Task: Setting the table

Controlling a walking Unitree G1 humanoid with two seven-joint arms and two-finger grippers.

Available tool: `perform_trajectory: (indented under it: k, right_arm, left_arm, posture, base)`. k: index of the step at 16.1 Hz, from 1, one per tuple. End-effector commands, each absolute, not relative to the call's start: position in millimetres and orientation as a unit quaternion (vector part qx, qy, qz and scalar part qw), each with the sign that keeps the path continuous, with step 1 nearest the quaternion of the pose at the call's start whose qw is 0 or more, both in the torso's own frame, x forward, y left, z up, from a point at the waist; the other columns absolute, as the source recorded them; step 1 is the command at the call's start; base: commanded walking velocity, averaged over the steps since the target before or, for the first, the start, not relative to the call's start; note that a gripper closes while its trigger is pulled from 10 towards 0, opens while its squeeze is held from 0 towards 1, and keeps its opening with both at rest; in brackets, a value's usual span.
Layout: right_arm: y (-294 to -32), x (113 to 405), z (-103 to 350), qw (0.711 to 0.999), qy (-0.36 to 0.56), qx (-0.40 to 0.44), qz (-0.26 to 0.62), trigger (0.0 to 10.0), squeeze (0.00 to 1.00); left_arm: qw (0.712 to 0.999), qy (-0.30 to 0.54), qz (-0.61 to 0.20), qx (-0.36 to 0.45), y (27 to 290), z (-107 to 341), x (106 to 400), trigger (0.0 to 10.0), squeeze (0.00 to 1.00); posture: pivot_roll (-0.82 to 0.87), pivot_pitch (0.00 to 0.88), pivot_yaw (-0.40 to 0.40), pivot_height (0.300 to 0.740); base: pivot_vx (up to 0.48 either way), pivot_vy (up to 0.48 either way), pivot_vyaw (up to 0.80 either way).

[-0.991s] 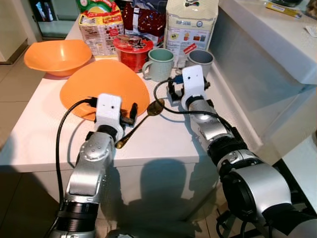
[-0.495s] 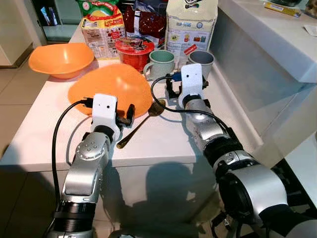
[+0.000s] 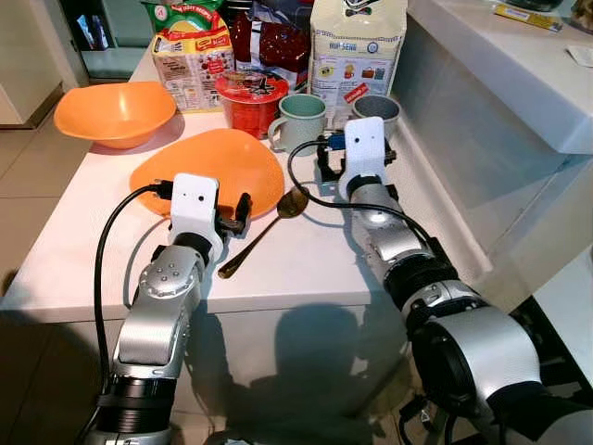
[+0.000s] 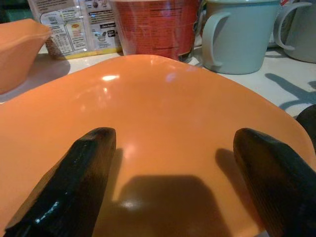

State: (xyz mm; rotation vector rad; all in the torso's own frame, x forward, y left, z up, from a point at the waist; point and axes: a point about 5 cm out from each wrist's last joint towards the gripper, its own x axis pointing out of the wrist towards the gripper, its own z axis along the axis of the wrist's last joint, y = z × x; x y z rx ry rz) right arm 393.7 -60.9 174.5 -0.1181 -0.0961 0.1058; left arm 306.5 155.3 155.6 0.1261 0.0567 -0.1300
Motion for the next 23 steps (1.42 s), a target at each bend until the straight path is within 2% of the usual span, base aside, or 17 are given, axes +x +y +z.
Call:
perform_trajectory:
  k: [1,7,13,16,23]
  right_arm:
    - [-60,395,181,0.996,-0.055,-0.048,0.051,10.0,0.0]
    - [-68,403,188,0.997,-0.033,-0.059,0.045,10.0,0.0]
    - [-84,412,197,0.996,0.003,-0.078,0.036,10.0,0.0]
    - [-92,414,196,0.998,0.019,-0.06,0.016,10.0,0.0]
    - [-90,412,190,0.999,0.03,-0.044,0.006,10.0,0.0]
  left_arm:
    - [0.994,0.059,-0.058,0.07,159,144,303,10.0,0.0]
    - [0.994,0.066,-0.041,0.081,168,141,294,10.0,0.0]
    - [0.993,0.06,-0.049,0.089,163,145,293,10.0,0.0]
    - [0.991,0.074,-0.038,0.104,176,143,279,10.0,0.0]
    - [0.989,0.089,-0.025,0.116,187,144,262,10.0,0.0]
  posture:
    - [0.31,0.0,-0.049,0.74]
    - [0.35,0.0,-0.06,0.74]
    - [0.35,0.0,-0.056,0.74]
    - [0.39,0.0,-0.031,0.74]
    - [0.43,0.018,-0.019,0.74]
  base:
    - [0.0,0.0,0.0]
    - [0.0,0.0,0.0]
    - [0.0,0.0,0.0]
    - [0.0,0.0,0.0]
    - [0.0,0.0,0.0]
